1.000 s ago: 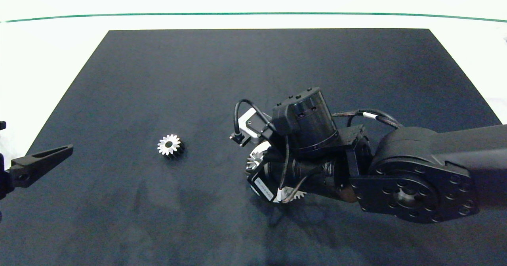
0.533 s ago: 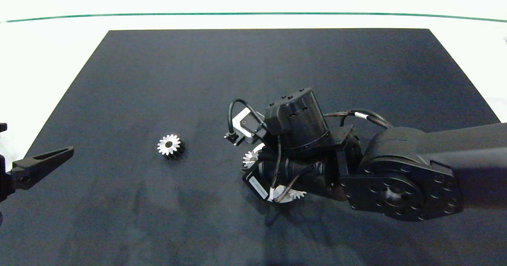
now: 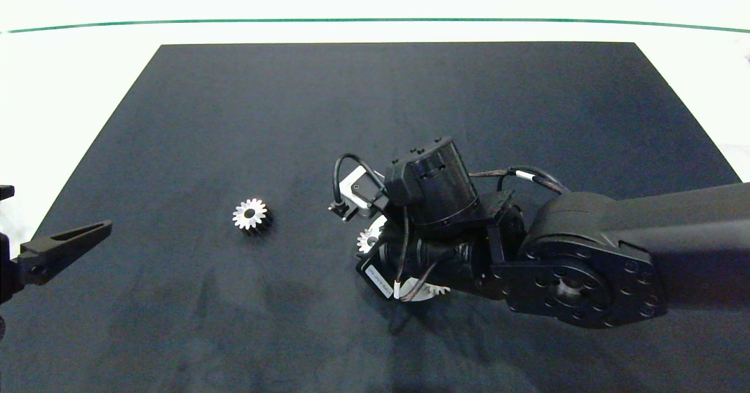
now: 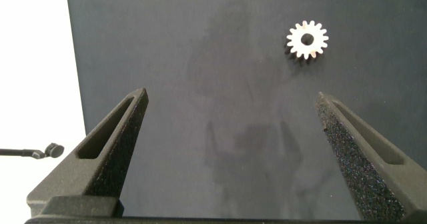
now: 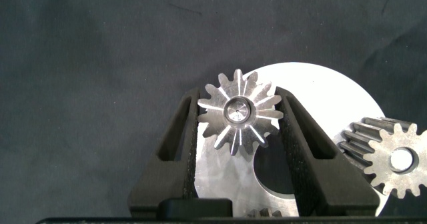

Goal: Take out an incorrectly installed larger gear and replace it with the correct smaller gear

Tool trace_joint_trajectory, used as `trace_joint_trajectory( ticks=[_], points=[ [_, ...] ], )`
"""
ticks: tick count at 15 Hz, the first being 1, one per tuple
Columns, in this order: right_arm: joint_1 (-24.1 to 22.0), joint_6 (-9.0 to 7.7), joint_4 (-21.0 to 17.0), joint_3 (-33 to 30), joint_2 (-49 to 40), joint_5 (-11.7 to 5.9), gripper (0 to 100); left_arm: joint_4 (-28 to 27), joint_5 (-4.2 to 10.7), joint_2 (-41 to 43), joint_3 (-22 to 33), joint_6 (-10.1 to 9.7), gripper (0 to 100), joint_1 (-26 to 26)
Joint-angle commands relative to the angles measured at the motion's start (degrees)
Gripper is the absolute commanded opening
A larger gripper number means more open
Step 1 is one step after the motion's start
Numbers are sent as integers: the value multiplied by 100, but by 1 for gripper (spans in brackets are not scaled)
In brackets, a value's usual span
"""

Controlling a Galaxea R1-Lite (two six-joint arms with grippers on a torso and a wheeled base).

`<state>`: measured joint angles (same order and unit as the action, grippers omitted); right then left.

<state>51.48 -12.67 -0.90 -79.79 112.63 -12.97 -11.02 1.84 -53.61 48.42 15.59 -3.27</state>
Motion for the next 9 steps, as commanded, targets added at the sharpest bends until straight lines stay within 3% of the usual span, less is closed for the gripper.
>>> trace_joint_trajectory(
  ticks=[1, 5, 6, 9],
  points=[
    [2, -8, 2, -2, 5, -30, 22, -5, 0, 0, 1, 14, 100, 2],
    [2, 1, 2, 42, -22, -30, 22, -5, -17, 0, 1, 14, 100, 98],
    [2, 1, 2, 33, -30, -30, 100, -5, -17, -9, 1, 14, 100, 98],
    [2, 98, -94, 33, -118, -30, 100, -5, -17, -9, 1, 14, 100, 107]
  ],
)
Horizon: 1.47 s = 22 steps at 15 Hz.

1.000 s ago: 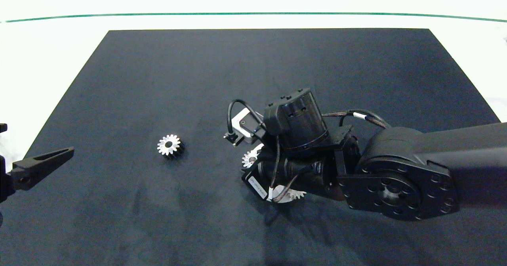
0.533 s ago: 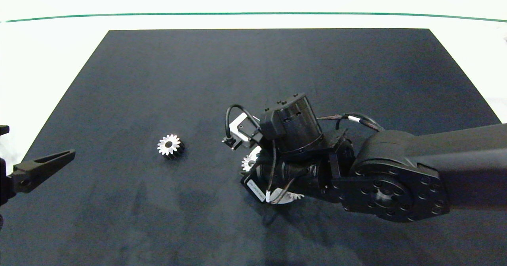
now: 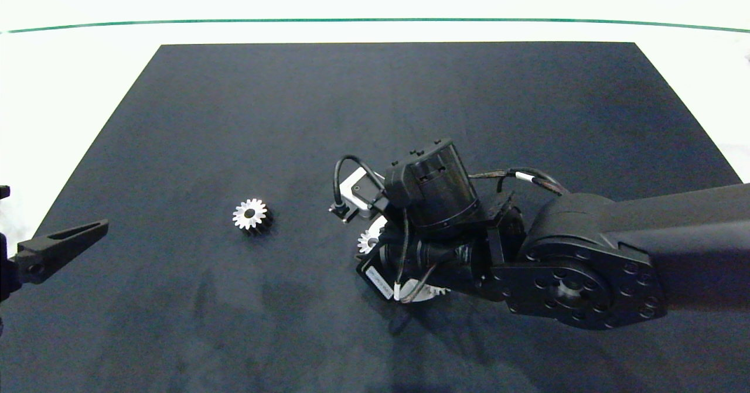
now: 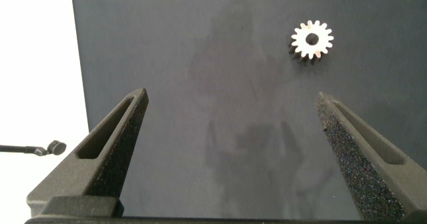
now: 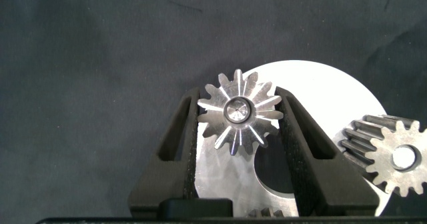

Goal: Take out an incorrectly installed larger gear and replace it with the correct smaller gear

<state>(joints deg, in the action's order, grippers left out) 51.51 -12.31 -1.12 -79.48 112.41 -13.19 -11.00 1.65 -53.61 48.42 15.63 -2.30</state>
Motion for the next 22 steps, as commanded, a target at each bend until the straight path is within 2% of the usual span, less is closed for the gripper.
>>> trace_joint_trajectory(
  ticks=[1, 3, 6, 7, 8, 12, 15, 18, 19, 20, 22],
  points=[
    [0, 141, -125, 3, -176, -8, 100, 1, 2, 0, 9, 10, 100, 19],
    [0, 177, -266, 91, -378, -8, 100, 1, 11, 0, 9, 2, 100, 28],
    [-44, 185, -266, 249, -835, -17, 100, 10, 2, 18, 45, 2, 100, 143],
    [-53, 185, -266, 284, -949, -78, 100, 10, 2, 26, 53, 2, 100, 178],
    [-114, 177, -275, 355, -1292, -377, 100, 10, 2, 97, 62, 2, 100, 292],
    [-536, 159, -319, 864, -2505, -922, 100, 10, 55, 396, 133, -60, 100, 353],
    [-1424, 141, -679, 1093, -3559, -1221, 100, -8, 64, 624, 124, -104, 100, 705],
    [-2681, 150, -784, 1444, -4746, -1247, 100, -219, 82, 1081, 97, -368, 100, 951],
    [-2874, 150, -819, 1532, -4948, -1256, 100, -289, 90, 1187, 89, -403, 100, 1021],
    [-3428, 133, -1048, 1814, -5686, -1300, 100, -482, 90, 1547, 80, -420, 100, 1215],
    [-4166, 106, -1417, 1910, -6565, -1406, 100, -597, 108, 2066, 80, -420, 100, 1311]
  ],
)
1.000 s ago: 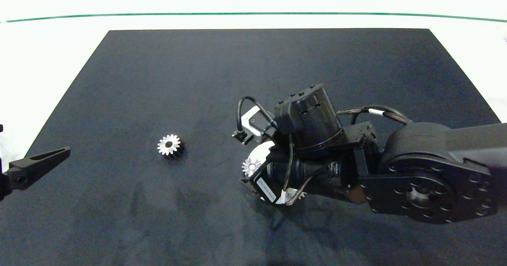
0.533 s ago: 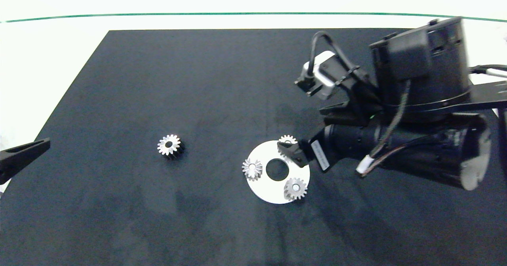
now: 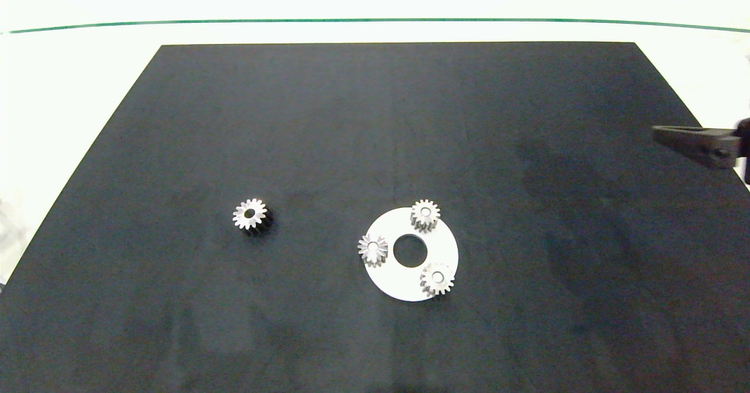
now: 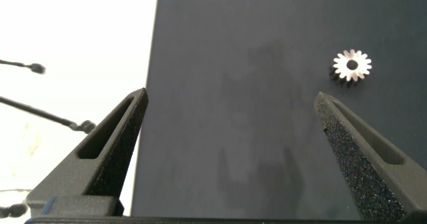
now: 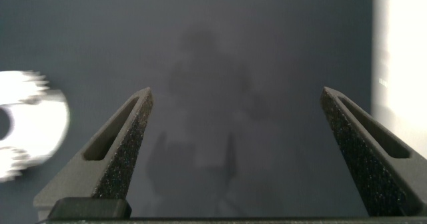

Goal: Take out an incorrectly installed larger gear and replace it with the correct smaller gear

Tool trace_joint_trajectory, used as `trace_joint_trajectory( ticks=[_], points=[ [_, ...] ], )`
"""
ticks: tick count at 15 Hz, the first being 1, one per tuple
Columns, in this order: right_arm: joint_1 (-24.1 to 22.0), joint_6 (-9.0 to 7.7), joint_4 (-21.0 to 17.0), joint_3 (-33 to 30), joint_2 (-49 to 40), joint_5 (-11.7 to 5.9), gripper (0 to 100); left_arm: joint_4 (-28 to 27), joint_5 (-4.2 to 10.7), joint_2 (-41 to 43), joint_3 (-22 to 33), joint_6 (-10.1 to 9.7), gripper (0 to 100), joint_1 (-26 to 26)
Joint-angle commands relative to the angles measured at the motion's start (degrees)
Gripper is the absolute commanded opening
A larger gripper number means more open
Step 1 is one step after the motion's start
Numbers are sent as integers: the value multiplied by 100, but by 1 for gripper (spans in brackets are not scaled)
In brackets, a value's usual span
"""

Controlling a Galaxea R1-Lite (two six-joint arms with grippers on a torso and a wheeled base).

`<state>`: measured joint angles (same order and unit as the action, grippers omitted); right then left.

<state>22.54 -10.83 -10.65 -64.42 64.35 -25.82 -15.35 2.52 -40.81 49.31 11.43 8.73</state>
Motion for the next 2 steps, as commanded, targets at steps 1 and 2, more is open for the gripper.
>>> trace_joint_trajectory(
  ticks=[1, 2],
  points=[
    [-1639, -130, -675, 412, -2261, -143, 100, -311, 73, 1119, 0, -1, 100, 270],
    [-1920, -245, -851, 447, -2700, -143, 100, -478, 117, 1410, 17, -1, 100, 270]
  ],
)
